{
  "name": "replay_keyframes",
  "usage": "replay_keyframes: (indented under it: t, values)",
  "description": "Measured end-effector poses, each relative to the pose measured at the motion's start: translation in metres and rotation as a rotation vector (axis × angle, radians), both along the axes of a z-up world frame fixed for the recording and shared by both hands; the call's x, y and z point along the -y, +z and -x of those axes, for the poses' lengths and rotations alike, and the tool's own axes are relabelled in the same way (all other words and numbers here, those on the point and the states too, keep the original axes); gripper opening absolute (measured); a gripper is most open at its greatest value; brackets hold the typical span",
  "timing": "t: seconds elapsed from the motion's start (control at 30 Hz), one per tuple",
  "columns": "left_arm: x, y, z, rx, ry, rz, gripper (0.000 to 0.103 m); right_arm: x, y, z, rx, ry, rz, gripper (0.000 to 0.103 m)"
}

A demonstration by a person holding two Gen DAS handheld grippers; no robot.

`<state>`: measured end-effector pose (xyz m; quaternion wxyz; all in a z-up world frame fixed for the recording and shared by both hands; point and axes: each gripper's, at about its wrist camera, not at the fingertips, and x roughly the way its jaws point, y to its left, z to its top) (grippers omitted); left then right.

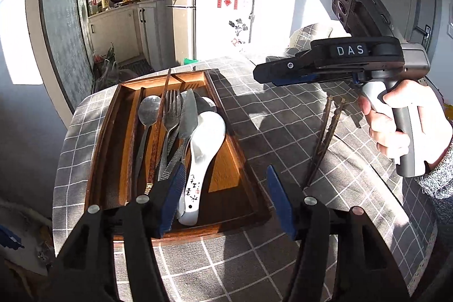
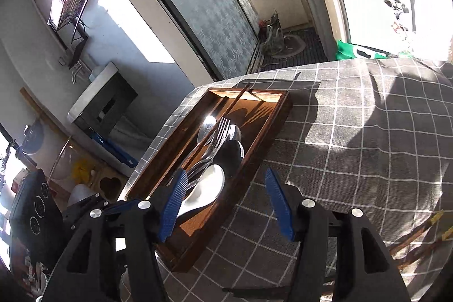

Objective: Organize utensils
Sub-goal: 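Place the butter knife in the tray beside the white spoon, release, then grasp a dark gold-tipped chopstick from the cloth with the left tool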

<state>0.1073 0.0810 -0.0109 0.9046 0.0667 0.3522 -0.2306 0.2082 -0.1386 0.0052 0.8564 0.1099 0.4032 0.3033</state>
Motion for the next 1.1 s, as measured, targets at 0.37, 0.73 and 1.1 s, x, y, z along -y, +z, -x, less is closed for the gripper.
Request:
replay_keyframes:
  t: [0.37,0.73,1.1]
  values:
    - [0.101,-0.035,-0.005,-0.039,-0.188,-0.117,0.061,0.100,-0.016,0.022,0.007,-0.114,-0.047,0.059]
    - [0.123,-0.047,-0.048,-0.052,-0.140,-0.141,0.058,0.123,-0.033,0.020,-0.013,-0.138,-0.108,0.059]
    - [0.135,-0.056,-0.047,-0.071,-0.203,-0.200,0.055,0.132,-0.033,0.022,-0.014,-0.145,-0.147,0.059]
